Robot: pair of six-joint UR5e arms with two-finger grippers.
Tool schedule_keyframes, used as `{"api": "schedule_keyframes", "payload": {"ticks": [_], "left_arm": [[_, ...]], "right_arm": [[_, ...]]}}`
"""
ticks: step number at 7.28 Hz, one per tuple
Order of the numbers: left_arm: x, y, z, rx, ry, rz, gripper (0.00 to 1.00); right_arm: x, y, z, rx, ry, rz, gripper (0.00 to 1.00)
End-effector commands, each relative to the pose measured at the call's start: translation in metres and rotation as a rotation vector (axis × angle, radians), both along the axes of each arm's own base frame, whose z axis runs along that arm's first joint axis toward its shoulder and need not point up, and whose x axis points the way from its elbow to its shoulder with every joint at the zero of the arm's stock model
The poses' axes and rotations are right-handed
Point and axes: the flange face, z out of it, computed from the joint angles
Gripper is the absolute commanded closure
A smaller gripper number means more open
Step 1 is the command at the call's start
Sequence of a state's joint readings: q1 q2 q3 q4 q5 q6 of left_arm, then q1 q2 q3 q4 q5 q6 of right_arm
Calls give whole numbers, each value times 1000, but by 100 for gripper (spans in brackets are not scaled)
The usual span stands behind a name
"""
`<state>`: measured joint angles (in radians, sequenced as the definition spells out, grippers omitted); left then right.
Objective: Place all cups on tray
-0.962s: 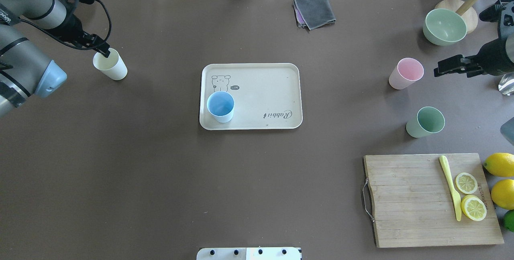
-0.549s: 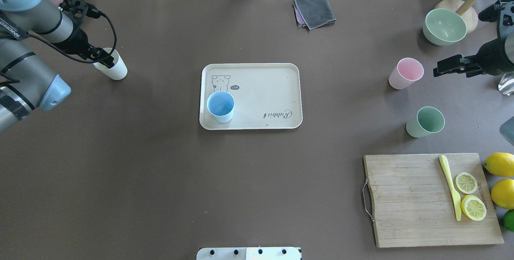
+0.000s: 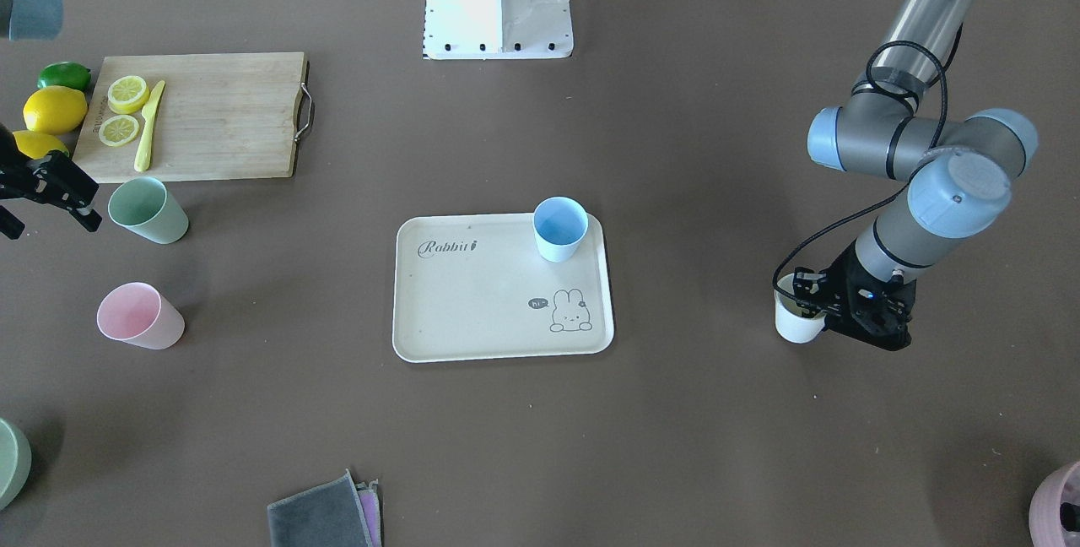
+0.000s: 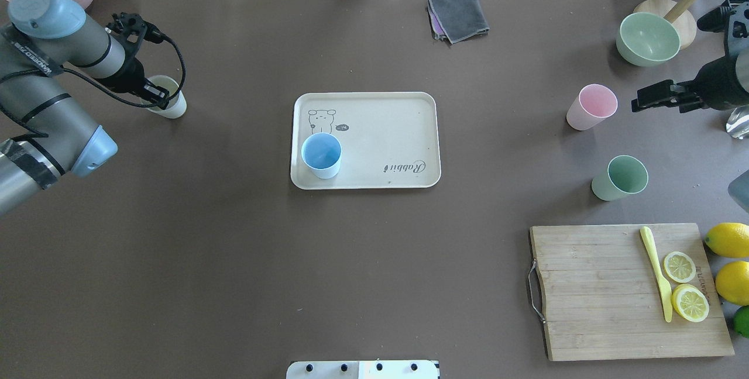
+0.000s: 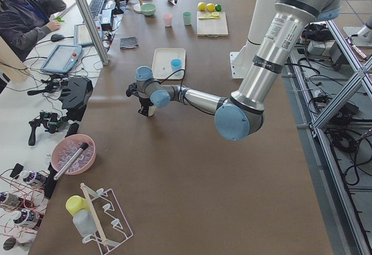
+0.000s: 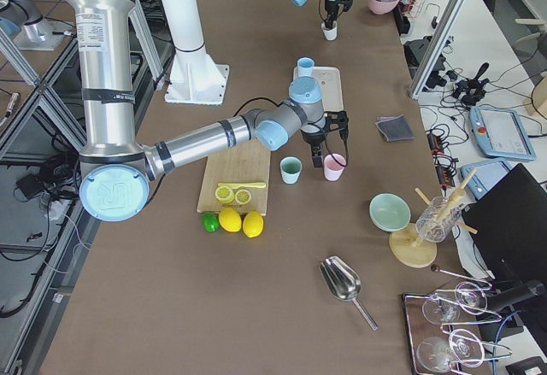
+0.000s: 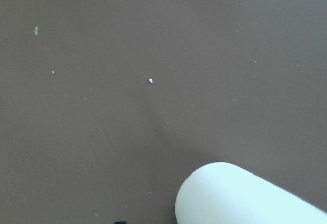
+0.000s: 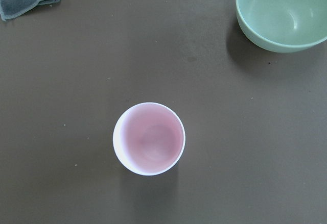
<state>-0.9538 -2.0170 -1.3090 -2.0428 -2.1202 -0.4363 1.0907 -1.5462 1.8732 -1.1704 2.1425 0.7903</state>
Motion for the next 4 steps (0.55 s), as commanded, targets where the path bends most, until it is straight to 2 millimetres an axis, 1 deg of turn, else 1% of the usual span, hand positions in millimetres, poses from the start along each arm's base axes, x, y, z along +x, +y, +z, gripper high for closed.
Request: {"api": "schedule_keyframes", "payload": {"ticks": [1, 2, 3, 4], "left_arm": [[-8, -16, -26, 1, 18, -28, 100], [-4, -22, -49, -12, 26, -45, 100], [-3, -22, -74, -29, 40, -69, 100], [5, -22, -105, -62, 72, -112, 100]], "right_arm": [[0, 0, -1, 0, -1, 0, 0], [0, 0, -1, 0, -1, 0, 0], [0, 0, -1, 1, 0, 1, 0], [0, 0, -1, 0, -1, 0, 0]]}}
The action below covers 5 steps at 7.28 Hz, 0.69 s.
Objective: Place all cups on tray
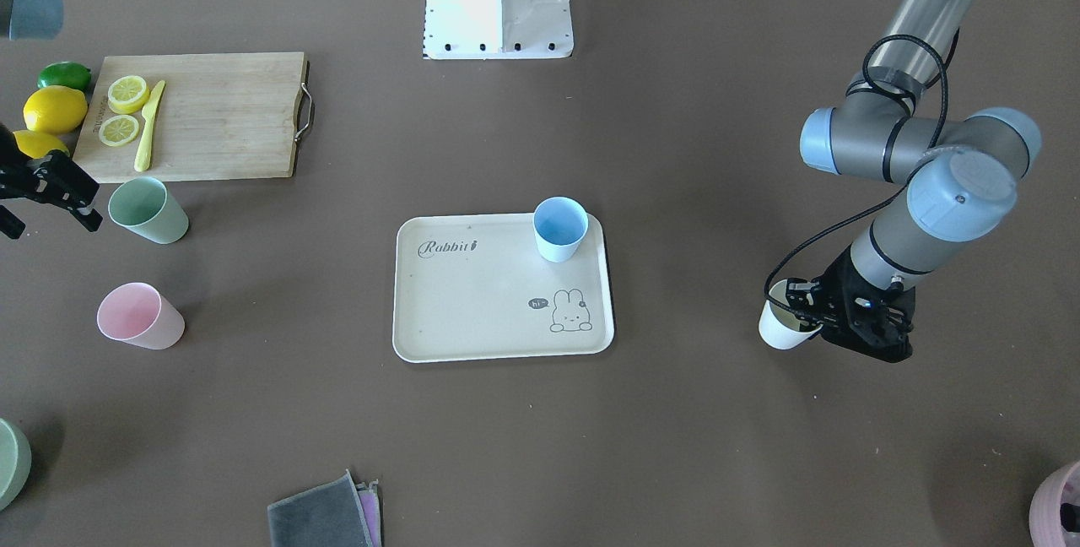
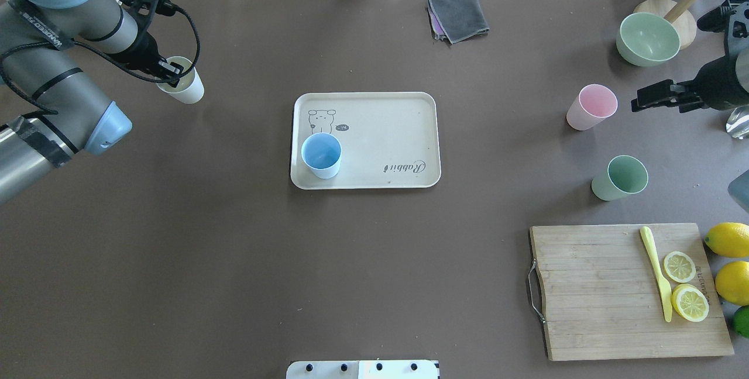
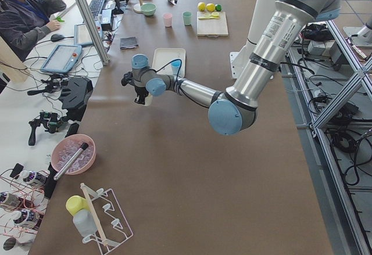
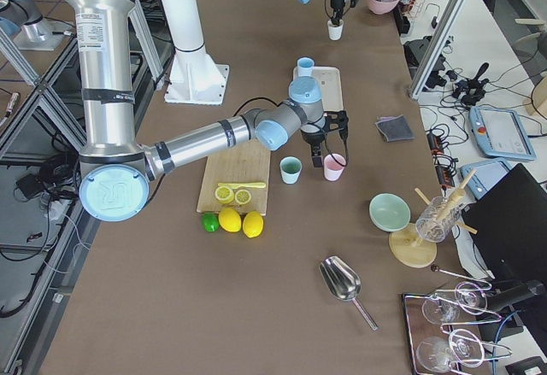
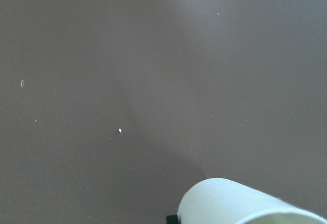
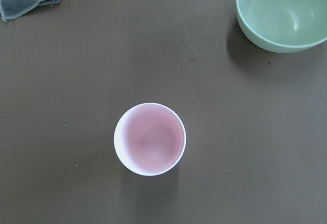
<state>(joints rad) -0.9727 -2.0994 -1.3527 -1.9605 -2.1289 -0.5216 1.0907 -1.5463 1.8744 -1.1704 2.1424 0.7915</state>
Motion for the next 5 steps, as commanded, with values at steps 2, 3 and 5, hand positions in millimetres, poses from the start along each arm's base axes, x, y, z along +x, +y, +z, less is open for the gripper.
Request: {"api": "schedule_keyframes", "payload": {"ticks": [2, 3, 5], "left_arm": [[79, 27, -97, -124, 109, -71, 100], [117, 44, -133, -176, 150, -83, 100], [163, 65, -163, -199, 165, -155, 100]], "right_arm": [[0, 0, 1, -1, 1, 1, 0], [-1, 1, 2, -1, 3, -4, 0], [-16, 2, 9, 3, 29, -22, 0]]}}
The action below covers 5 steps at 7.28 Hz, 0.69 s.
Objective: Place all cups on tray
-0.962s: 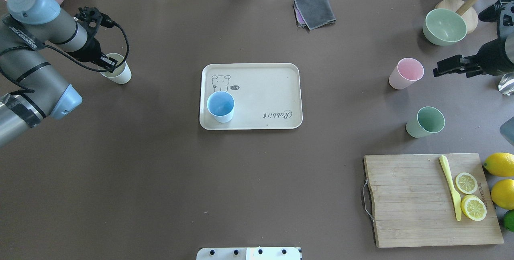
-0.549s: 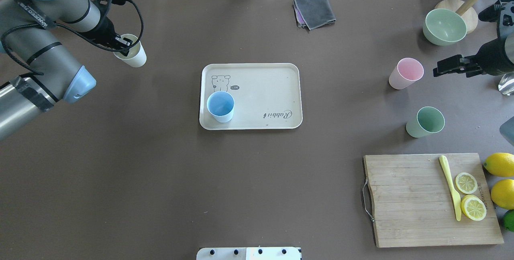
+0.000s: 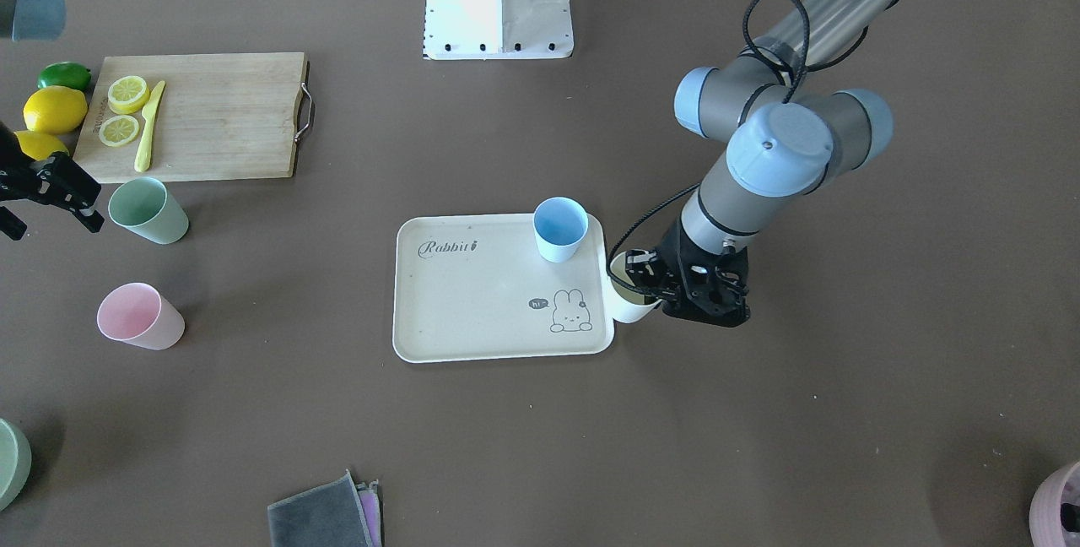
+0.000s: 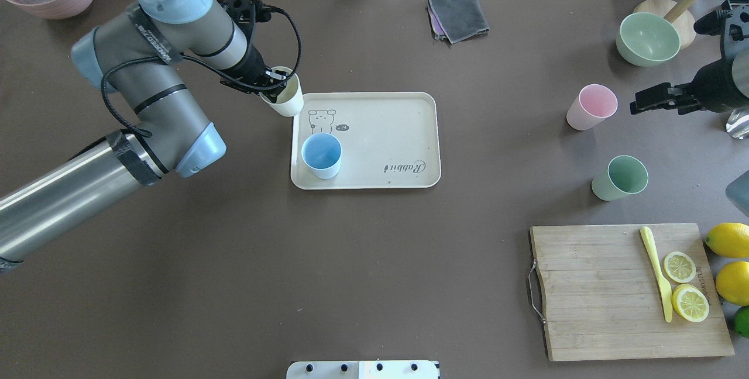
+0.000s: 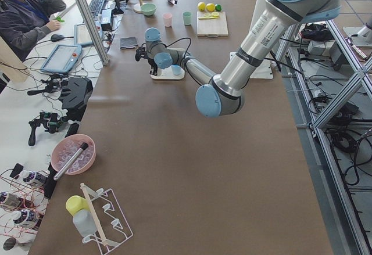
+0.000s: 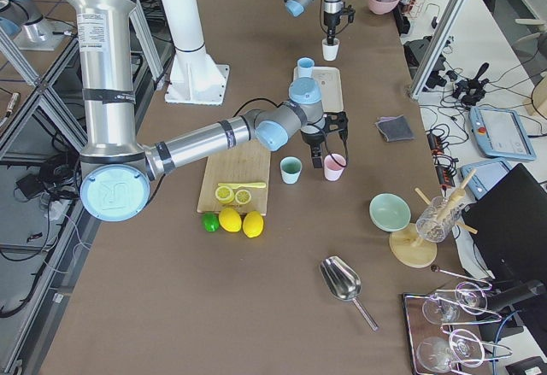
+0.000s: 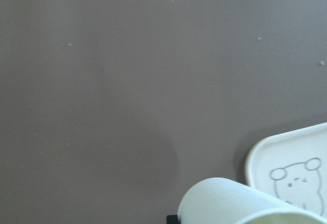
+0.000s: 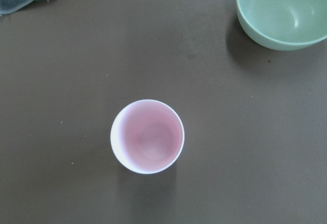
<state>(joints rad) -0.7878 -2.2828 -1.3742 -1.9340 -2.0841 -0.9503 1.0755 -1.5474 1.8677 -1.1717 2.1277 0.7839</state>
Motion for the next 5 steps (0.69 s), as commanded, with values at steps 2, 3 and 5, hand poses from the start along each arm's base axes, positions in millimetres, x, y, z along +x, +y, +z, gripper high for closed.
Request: {"api": "schedule_keyframes", "payload": {"ticks": [2, 3, 5], "left_arm": [[44, 18, -35, -23, 14, -67, 100], [43, 18, -35, -23, 13, -68, 56], [44, 19, -38, -17, 17, -65, 2]], "right_arm": [[-11, 0, 7, 2, 26, -6, 0], [-11, 0, 6, 3, 24, -7, 0], [-14, 1, 8, 1, 27, -12, 0]]}}
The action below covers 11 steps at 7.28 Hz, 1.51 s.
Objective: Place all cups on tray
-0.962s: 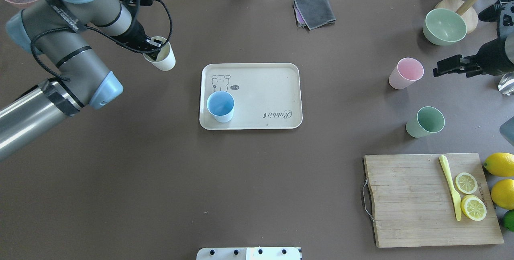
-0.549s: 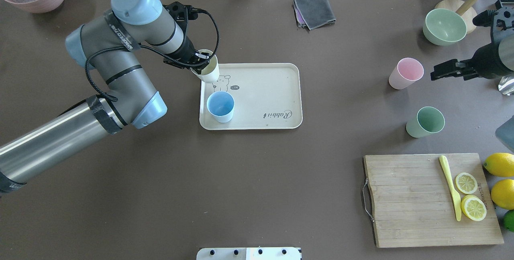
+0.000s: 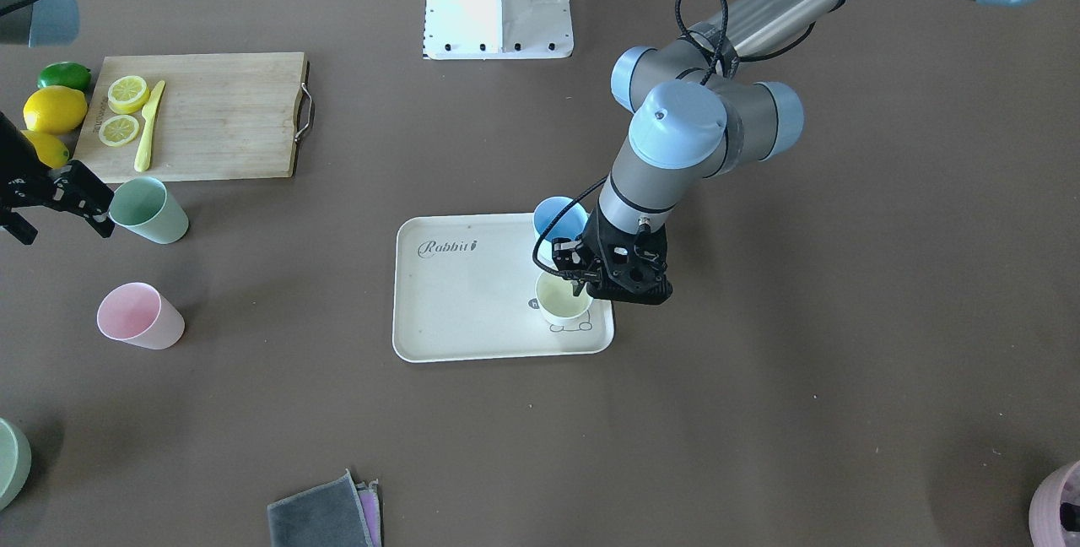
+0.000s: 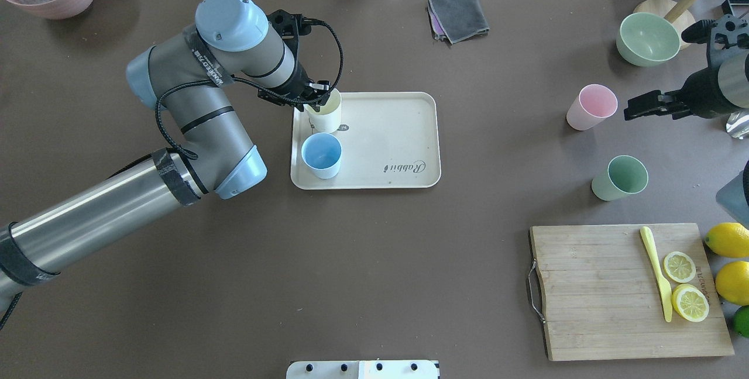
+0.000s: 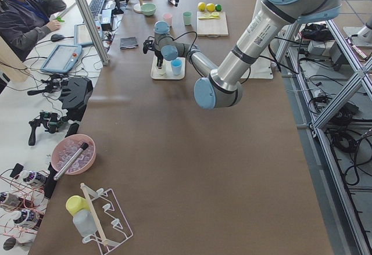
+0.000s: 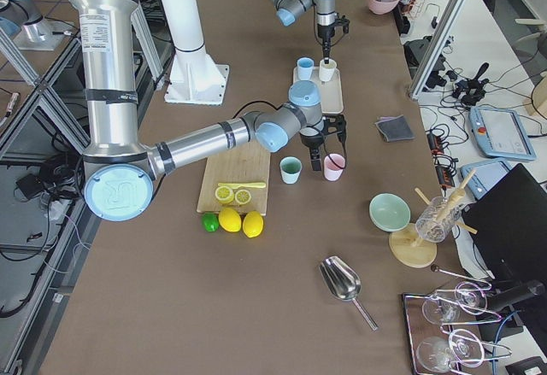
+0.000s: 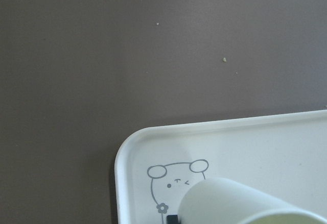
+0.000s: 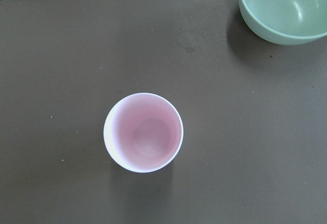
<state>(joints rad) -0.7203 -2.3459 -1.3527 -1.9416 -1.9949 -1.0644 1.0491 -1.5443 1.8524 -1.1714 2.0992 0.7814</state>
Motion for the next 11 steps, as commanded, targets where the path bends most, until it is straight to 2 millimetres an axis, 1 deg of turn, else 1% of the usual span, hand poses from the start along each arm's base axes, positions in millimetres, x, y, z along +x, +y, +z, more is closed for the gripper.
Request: {"api": "schedule_keyframes", "payload": {"ticks": [1, 2, 3, 4, 5, 6, 7, 8, 9, 10, 11], "left_arm": [[-9, -2, -9, 4, 10, -10, 2], [-50, -22, -17, 5, 26, -42, 2], [-95, -32, -7, -43, 17, -21, 2], [-167, -39, 22, 31, -31, 33, 2], [-242, -49, 53, 74, -80, 71, 2], [-288, -49, 84, 112, -115, 100, 2], [-296, -47, 92, 119, -124, 104, 2], [-295, -47, 92, 121, -124, 105, 2], [-295, -47, 94, 122, -126, 105, 2], [-296, -47, 96, 123, -130, 102, 2], [-296, -47, 95, 124, -129, 102, 2]], "right_arm": [[-2, 1, 1, -2, 1, -3, 0], [-1, 4, 2, -9, -1, 1, 0], [-3, 8, 5, -18, 1, -4, 0], [-9, 17, 15, -33, 15, -22, 0], [-10, 33, 25, -43, 33, -37, 1], [-12, 52, 29, -47, 44, -58, 1], [-21, 65, 37, -57, 62, -83, 2], [-35, 72, 45, -56, 85, -109, 3], [-42, 73, 51, -60, 98, -120, 4], [-48, 68, 51, -52, 100, -126, 10], [-56, 57, 56, -54, 107, -125, 18]]}}
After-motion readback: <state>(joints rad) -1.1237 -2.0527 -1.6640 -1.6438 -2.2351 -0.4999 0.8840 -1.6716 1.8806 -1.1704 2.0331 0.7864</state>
